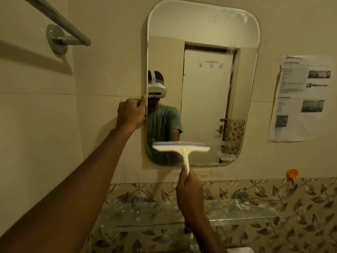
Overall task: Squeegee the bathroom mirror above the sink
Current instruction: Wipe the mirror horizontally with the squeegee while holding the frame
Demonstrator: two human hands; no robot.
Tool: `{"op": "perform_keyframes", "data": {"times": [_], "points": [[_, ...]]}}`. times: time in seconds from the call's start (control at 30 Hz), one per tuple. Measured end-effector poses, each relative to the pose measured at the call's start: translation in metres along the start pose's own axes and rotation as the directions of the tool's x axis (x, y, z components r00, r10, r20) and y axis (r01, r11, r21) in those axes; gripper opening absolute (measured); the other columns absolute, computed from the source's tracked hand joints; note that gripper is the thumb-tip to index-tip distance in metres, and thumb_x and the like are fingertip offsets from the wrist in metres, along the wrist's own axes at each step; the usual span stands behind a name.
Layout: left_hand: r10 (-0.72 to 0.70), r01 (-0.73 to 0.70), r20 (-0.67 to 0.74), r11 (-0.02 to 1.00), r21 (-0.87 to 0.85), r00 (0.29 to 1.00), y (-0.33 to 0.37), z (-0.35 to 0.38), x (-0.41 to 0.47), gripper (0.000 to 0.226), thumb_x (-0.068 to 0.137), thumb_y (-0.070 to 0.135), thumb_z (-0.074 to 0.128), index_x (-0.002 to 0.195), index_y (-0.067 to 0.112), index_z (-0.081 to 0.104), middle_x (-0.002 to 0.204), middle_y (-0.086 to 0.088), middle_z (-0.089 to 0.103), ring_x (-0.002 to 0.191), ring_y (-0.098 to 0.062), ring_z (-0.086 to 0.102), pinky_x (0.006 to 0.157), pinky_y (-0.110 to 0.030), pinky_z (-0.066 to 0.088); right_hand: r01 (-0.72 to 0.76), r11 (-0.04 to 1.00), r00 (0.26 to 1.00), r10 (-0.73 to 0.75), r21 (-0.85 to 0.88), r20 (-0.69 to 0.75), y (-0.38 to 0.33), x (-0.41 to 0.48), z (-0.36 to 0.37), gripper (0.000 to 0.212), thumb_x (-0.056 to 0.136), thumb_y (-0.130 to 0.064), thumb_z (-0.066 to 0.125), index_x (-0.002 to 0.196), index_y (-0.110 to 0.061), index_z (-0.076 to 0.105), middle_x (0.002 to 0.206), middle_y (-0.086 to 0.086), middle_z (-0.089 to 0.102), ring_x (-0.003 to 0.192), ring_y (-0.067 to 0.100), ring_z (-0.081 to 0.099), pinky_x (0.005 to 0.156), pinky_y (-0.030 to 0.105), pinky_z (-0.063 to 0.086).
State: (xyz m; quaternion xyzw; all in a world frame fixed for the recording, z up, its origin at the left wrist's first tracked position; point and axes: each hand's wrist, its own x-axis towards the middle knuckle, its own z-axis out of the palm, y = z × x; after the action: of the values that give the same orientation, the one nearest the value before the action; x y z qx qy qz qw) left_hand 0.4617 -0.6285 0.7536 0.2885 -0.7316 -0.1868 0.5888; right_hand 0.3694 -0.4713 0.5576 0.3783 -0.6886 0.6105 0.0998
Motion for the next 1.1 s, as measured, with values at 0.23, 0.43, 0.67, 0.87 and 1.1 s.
{"op": "perform_keyframes", "data": {"times": [0.23, 0.43, 0.67, 0.87, 1.1], "points": [[0.028, -0.028, 0.027, 1.000, 0.010, 0.999, -0.006, 0.001, -0.008, 0.059, 0.099, 0.048, 0.043, 0.072, 0.002, 0.067, 0.065, -0.017, 0.068, 0.056, -0.026, 0.067, 0.063, -0.042, 0.060, -0.145, 0.962, 0.983, 0.166, -0.233, 0.074, 0.034, -0.049, 0.006, 0.049, 0.098, -0.049, 0.027, 0.089, -0.016, 0.062, 0.062, -0.005, 0.058, 0.054, 0.005, 0.053, 0.045, 0.017, 0.034], [0.031, -0.031, 0.044, 1.000, 0.001, 0.999, -0.007, -0.001, -0.007, 0.058, 0.098, 0.049, 0.044, 0.069, 0.005, 0.067, 0.062, -0.013, 0.068, 0.053, -0.022, 0.067, 0.063, -0.039, 0.060, 0.020, 1.000, 0.999, -0.020, 0.017, -0.029, -0.023, -0.018, 0.007, 0.044, 0.098, -0.050, 0.028, 0.075, -0.024, 0.056, 0.052, -0.004, 0.052, 0.042, 0.004, 0.050, 0.036, 0.015, 0.037], [0.036, -0.036, 0.032, 0.999, 0.024, 0.999, -0.007, 0.000, -0.006, 0.061, 0.099, 0.049, 0.043, 0.073, 0.000, 0.067, 0.064, -0.017, 0.068, 0.056, -0.026, 0.067, 0.062, -0.045, 0.059, 0.080, 0.990, 0.996, -0.085, -0.116, -0.033, -0.022, -0.003, 0.026, 0.037, 0.101, -0.043, 0.035, 0.089, -0.018, 0.059, 0.059, -0.005, 0.058, 0.045, 0.008, 0.057, 0.038, 0.021, 0.046], [0.009, -0.009, -0.030, 1.000, 0.005, 1.000, -0.012, 0.009, -0.012, 0.061, 0.098, 0.051, 0.042, 0.070, 0.003, 0.066, 0.065, -0.015, 0.068, 0.062, -0.030, 0.067, 0.067, -0.047, 0.058, -0.035, 0.988, 0.995, 0.048, -0.151, 0.087, 0.020, -0.045, 0.015, 0.047, 0.093, -0.055, 0.023, 0.083, -0.024, 0.057, 0.060, -0.007, 0.057, 0.048, 0.003, 0.056, 0.041, 0.017, 0.045], [-0.035, 0.035, -0.060, 0.999, -0.003, 0.998, -0.028, 0.019, -0.038, 0.056, 0.099, 0.047, 0.042, 0.071, 0.005, 0.065, 0.061, -0.013, 0.065, 0.056, -0.027, 0.065, 0.061, -0.046, 0.058, 0.045, 0.999, 0.991, -0.045, -0.008, -0.128, 0.004, 0.027, -0.050, 0.037, 0.099, -0.047, 0.032, 0.073, -0.028, 0.052, 0.054, -0.004, 0.051, 0.040, 0.005, 0.049, 0.033, 0.015, 0.036]]}}
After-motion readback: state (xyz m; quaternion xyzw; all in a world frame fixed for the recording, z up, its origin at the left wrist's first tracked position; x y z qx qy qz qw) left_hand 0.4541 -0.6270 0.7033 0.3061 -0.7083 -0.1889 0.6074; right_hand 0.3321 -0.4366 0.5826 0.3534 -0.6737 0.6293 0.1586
